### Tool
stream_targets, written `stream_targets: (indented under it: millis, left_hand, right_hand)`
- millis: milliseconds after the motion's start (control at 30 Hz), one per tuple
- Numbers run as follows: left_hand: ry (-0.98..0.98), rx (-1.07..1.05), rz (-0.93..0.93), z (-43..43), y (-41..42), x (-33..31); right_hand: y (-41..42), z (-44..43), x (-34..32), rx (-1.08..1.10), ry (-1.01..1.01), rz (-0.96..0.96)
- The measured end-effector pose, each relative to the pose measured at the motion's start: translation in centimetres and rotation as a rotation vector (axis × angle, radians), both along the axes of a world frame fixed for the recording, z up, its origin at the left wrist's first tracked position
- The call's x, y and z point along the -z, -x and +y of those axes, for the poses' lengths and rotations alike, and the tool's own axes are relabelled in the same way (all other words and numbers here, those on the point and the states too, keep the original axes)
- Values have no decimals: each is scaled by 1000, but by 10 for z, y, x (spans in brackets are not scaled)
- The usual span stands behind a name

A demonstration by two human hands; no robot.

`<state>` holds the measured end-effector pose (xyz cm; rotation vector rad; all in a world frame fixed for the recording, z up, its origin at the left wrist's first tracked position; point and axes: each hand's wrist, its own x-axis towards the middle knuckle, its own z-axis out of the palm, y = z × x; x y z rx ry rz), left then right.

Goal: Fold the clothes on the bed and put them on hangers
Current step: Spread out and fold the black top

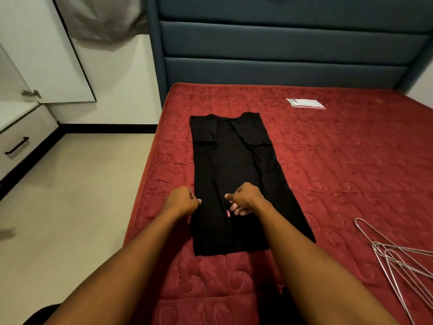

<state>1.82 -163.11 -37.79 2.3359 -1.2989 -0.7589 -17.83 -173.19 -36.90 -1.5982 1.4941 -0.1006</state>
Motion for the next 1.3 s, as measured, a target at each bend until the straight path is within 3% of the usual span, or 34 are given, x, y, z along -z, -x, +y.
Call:
stream_targets:
  millis: [133,333,467,667,833,1067,1300]
  left_hand:
    - [151,160,-131,-49,-19,12]
    - [159,265,-432,-147,-72,42]
    - [256,251,-524,-206,-104,60]
    - [293,258,-641,-222,-116,78]
    - [261,248,-584,-213,-111,72]
    - [241,303,-292,-119,-68,70]
    - [137,307,-321,-19,-7,72]
  right_hand:
    - [-28,-49,6,27,165,-45]
    - [-83,-155,31,128,334,-93]
    - [-127,-213,49,172,386,-120]
    - [-150,-250,51,115,328,11]
    - [-143,-232,50,221,333,-4]
    - [-93,-107,38,40,292,30]
    - [-26,-7,41,185,303,-10]
